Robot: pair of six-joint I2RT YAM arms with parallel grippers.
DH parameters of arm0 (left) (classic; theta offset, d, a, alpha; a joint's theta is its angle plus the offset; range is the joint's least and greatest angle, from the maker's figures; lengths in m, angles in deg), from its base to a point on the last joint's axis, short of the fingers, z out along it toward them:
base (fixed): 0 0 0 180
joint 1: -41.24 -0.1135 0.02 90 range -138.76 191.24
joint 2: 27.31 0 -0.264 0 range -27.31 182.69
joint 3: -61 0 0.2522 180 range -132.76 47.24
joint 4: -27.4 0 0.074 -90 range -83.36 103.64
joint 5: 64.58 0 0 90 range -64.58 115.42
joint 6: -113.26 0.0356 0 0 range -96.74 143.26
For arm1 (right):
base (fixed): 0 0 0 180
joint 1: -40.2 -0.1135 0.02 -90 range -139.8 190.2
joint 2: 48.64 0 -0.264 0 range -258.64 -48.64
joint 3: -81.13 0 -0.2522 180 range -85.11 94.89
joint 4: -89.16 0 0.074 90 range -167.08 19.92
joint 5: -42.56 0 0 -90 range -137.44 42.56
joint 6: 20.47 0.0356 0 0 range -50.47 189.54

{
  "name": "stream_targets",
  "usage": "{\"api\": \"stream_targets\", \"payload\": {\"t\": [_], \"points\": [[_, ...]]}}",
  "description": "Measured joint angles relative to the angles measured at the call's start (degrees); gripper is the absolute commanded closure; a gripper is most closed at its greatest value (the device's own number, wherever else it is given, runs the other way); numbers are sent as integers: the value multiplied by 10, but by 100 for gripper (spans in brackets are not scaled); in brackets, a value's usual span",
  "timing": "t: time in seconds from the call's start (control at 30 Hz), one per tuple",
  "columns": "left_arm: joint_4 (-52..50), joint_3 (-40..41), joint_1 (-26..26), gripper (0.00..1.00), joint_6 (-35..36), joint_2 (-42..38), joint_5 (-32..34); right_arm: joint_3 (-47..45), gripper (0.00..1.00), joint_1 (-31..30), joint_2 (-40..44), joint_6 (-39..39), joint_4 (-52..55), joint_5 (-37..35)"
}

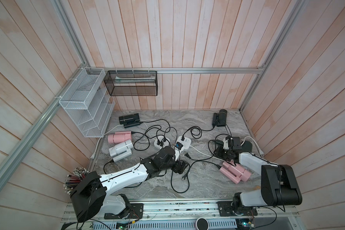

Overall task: Charge the blow dryers
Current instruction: Pick up the plug from the center of the board.

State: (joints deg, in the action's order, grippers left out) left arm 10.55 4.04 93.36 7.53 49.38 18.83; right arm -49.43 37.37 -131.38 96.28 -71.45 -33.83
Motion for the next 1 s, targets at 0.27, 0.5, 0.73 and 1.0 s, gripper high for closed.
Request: {"api": "stream_targets", "payload": {"t": [0.27,0.5,0.73,1.0], "points": [[9,0,4,22,-6,17,5,13,87,7,-46,-7,-41,40],[10,-4,5,34,-4,26,51,16,94,7,-21,17,-47,79],[21,-25,-5,35,-2,58,64,50,97,8,29,67,-43,125],[44,-84,-10,36,25,108,67,78,97,8,58,144,-46,186]]}}
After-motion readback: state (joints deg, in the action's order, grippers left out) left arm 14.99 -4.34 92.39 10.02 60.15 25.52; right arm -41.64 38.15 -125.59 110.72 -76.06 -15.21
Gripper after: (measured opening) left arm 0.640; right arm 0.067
